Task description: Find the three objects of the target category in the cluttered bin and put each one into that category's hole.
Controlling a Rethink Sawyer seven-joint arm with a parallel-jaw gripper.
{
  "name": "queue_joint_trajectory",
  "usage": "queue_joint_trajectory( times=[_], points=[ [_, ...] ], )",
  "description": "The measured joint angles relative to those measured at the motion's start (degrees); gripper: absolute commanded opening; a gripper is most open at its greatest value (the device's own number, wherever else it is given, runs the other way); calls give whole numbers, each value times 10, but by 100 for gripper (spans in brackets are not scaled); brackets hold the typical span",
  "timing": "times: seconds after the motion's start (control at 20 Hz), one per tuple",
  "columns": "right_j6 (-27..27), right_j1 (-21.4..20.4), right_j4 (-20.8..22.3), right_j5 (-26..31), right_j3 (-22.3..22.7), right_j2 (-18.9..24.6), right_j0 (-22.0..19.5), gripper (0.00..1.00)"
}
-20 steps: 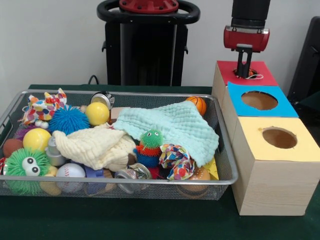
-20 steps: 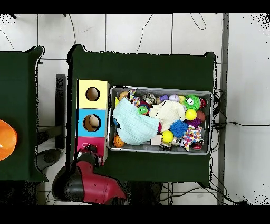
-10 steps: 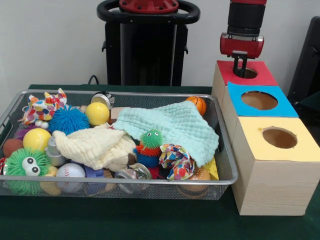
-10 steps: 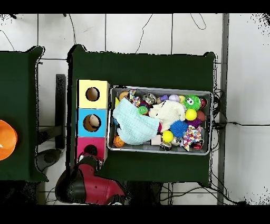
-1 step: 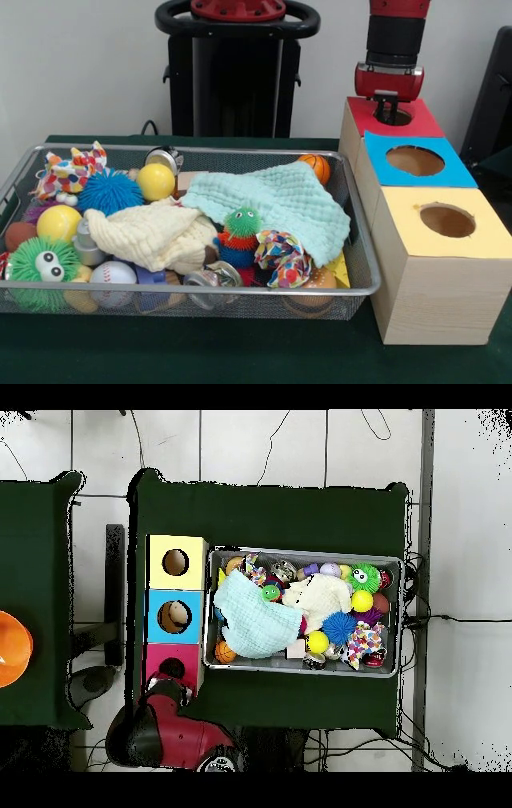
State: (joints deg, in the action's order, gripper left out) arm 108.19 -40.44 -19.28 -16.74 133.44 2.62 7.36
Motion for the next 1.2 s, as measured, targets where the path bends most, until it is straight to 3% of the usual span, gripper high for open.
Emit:
queue_joint_trajectory(
  times=[0.6,1.2],
  points=[
    [10,-9,2,1,3,1,-3,0],
    [10,-95,1,140,5,-13,22,0]
  ],
)
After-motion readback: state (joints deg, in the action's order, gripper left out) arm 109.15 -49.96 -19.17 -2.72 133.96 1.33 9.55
